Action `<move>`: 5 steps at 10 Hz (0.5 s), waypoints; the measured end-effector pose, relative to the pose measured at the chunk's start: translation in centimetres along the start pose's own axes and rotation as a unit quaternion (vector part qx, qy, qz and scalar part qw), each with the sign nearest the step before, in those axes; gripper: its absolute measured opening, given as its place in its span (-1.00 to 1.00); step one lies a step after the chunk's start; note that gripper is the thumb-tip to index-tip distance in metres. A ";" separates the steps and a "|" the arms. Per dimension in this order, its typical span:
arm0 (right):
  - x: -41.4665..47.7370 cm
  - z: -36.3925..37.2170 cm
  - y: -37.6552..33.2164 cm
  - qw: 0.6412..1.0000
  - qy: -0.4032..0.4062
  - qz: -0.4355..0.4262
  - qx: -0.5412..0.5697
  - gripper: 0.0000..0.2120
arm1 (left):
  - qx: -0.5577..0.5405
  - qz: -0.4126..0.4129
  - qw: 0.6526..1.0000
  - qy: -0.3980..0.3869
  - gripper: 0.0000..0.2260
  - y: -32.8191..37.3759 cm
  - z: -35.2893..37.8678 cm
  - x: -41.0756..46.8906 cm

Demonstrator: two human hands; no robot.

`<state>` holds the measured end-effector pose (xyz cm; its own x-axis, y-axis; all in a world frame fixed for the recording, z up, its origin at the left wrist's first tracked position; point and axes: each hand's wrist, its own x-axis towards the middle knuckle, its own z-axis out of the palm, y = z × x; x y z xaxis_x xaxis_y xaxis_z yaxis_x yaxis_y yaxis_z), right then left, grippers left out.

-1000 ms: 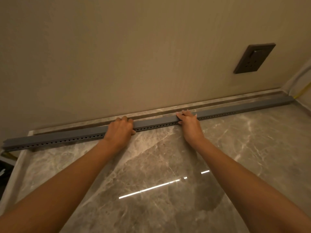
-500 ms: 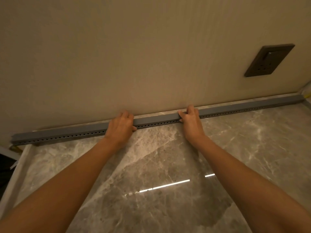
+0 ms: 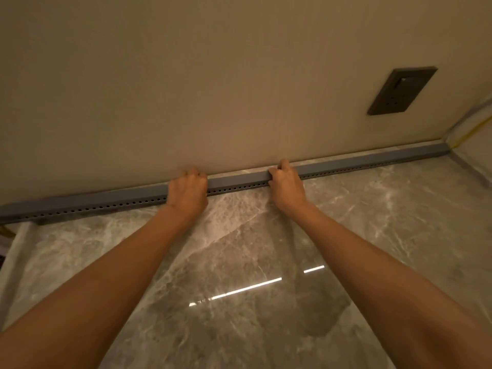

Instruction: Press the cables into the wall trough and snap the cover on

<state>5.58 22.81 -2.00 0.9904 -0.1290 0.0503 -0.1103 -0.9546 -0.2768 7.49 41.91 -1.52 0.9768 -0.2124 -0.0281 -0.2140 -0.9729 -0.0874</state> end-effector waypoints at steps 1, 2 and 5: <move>-0.1 -0.8 -0.7 1.000 -0.010 -0.026 -0.007 -0.76 | -0.058 -0.026 0.998 0.000 -0.76 1.0 -0.7 -0.4; -0.3 -2.5 -1.0 0.999 -0.007 -0.040 0.015 -0.76 | -0.147 -0.060 0.987 0.027 -0.78 2.5 -2.2 -1.0; -0.3 -14.1 1.7 0.983 0.070 -0.103 0.132 -0.66 | -0.279 -0.119 0.945 0.124 -0.75 9.1 -12.7 -1.7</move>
